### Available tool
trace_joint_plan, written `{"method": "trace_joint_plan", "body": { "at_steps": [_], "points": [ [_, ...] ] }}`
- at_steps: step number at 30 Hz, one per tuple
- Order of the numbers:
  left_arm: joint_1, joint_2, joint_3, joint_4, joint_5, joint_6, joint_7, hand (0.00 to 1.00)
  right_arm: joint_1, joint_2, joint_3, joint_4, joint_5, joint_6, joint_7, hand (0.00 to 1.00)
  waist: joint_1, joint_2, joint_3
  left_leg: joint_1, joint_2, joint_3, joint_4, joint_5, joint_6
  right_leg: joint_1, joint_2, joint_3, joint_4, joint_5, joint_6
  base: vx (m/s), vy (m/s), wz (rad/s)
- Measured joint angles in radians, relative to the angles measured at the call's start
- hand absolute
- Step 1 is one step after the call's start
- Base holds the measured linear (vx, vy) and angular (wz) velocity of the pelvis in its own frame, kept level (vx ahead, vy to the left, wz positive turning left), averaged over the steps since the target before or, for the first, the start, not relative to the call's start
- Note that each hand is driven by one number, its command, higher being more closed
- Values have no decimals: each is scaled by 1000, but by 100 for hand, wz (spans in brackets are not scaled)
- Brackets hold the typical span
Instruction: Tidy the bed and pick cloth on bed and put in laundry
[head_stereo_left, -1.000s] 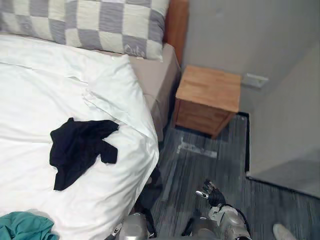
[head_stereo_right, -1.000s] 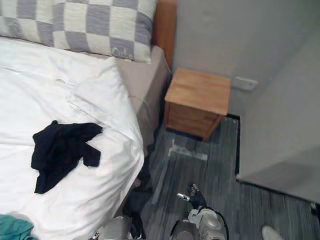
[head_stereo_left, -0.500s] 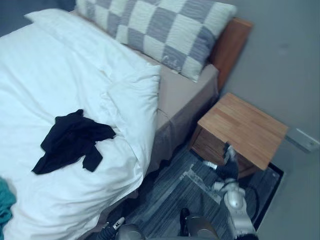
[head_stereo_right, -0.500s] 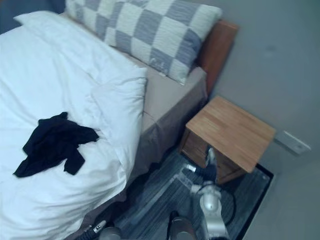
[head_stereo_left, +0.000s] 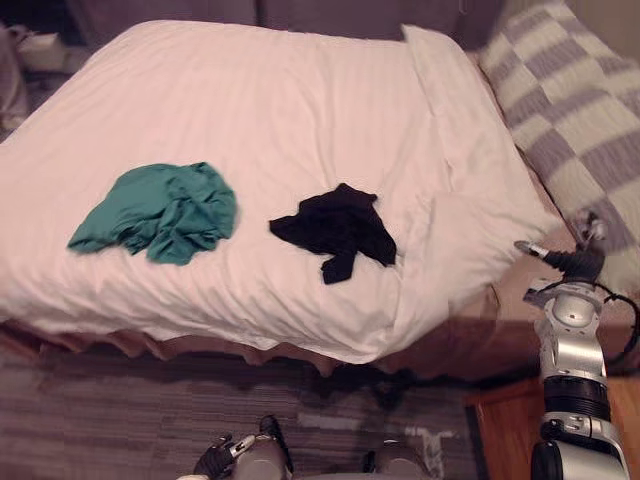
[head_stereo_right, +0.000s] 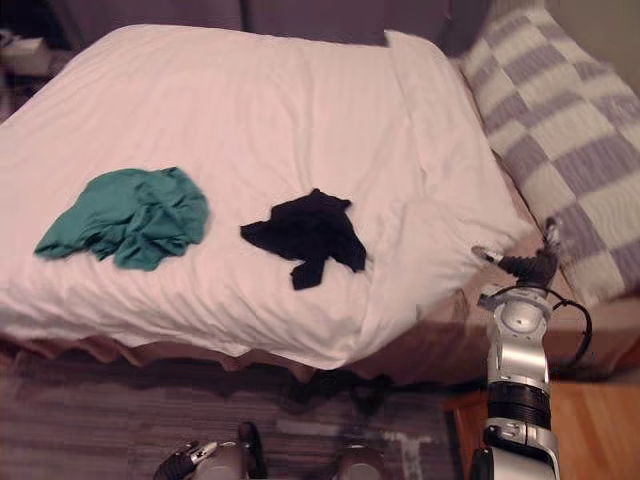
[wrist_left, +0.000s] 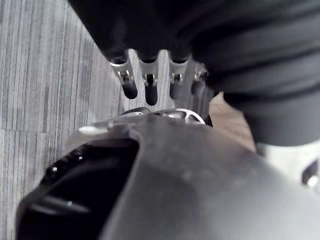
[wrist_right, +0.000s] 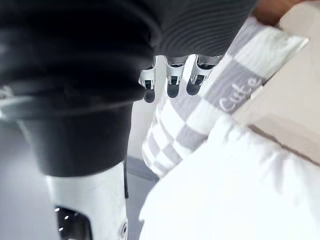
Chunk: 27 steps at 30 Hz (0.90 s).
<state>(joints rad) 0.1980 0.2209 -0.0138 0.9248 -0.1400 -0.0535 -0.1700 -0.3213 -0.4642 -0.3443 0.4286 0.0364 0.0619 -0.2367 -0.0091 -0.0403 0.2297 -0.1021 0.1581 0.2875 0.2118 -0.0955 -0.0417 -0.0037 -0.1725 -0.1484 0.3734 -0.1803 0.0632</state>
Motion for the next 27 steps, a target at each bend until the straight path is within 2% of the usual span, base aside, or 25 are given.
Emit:
{"method": "trace_joint_plan", "body": {
  "at_steps": [1, 2, 3, 4, 6, 8, 9, 10, 11, 14, 15, 16, 18, 23, 27],
  "points": [
    [1, 1, 2, -1, -1, 0, -6, 0, -12, -6, 5, 26, -2, -3, 20, 0, 2, -3, -2, 0, -3, 0, 0, 4, -7, 8, -7, -3, -41, 19, 17, 55, -166, 58],
    [4, 3, 8, -6, -8, 0, -11, 0, -57, -21, 21, 89, -22, -7, 54, 0, 10, -16, -9, -1, -19, 4, -1, 10, -15, 4, -26, -5, -101, 68, 26, 33, -204, 22],
    [4, 9, 18, -12, -23, 2, -12, 0, -145, -59, 71, 183, -40, -9, 94, 0, 15, -35, -5, -2, -42, 12, 5, 20, -22, -15, -46, -6, -139, 87, 42, 1, -217, 7],
    [-3, 5, 19, -11, -28, 6, -12, 0, -212, -98, 118, 245, -46, -9, 122, 0, 19, -27, 2, -10, -44, 12, 11, 27, -26, -17, -54, -8, -140, 49, 58, -40, -171, -7],
    [-45, -28, 11, -35, -45, 10, -23, 0, -408, -208, 218, 362, -87, 3, 183, 0, 19, 53, 47, -78, -6, 4, 8, 59, -40, -78, -16, -18, -156, 55, 39, -59, -113, -3],
    [-88, -34, -14, -54, -65, 4, -35, 0, -533, -269, 259, 429, -115, 17, 200, 0, 19, 95, 96, -114, 10, 4, -35, 108, -38, -117, 2, -35, -178, 80, 35, -36, -94, 0],
    [-117, -34, -21, -59, -81, -7, -42, 0, -606, -297, 295, 471, -116, 30, 208, 100, 19, 110, 134, -125, 14, 5, -81, 145, -41, -148, 13, -37, -186, 97, 30, -25, -91, -7],
    [-132, -34, -22, -64, -81, -12, -49, 0, -641, -307, 313, 488, -117, 35, 214, 100, 19, 120, 153, -126, 16, 6, -105, 164, -42, -160, 18, -38, -188, 104, 29, -21, -91, -19],
    [-165, -32, -29, -70, -81, -25, -52, 0, -711, -330, 354, 524, -118, 48, 226, 100, 18, 122, 199, -131, 14, 8, -163, 209, -38, -198, 28, -38, -189, 121, 28, -7, -63, -16],
    [-248, -17, -102, -49, -99, -39, -46, 0, -820, -369, 399, 584, -127, 87, 259, 100, 22, 142, 229, -171, 4, 26, -279, 294, -26, -303, 35, -31, -179, 152, 12, 43, -23, -15],
    [-259, -19, -112, -48, -102, -45, -46, 0, -836, -374, 401, 590, -132, 94, 264, 100, 24, 148, 234, -174, 2, 29, -292, 301, -22, -316, 33, -31, -171, 153, 12, 125, 14, -9],
    [-297, -35, -145, -50, -121, -61, -44, 0, -869, -398, 406, 594, -156, 106, 268, 100, 24, 169, 253, -177, -11, 30, -314, 311, -19, -340, 21, -36, -151, 154, 13, 122, 33, -3],
    [-341, -61, -184, -52, -132, -70, -23, 0, -901, -418, 409, 607, -189, 110, 277, 100, 23, 182, 261, -180, -25, 26, -314, 311, -19, -354, 5, -39, -135, 153, 14, 126, 46, -1],
    [-398, -70, -212, -75, -160, -73, -7, 0, -897, -441, 390, 624, -177, 140, 282, 100, 7, 182, 261, -176, -47, 2, -314, 310, -20, -342, -17, -54, -132, 145, 25, 61, 17, 8],
    [-397, -68, -211, -91, -166, -67, -13, 0, -789, -432, 308, 634, -75, 130, 267, 100, 6, 180, 262, -118, -53, -12, -316, 304, -26, -269, -20, -65, -146, 128, 31, 21, -13, 11]
  ]
}}
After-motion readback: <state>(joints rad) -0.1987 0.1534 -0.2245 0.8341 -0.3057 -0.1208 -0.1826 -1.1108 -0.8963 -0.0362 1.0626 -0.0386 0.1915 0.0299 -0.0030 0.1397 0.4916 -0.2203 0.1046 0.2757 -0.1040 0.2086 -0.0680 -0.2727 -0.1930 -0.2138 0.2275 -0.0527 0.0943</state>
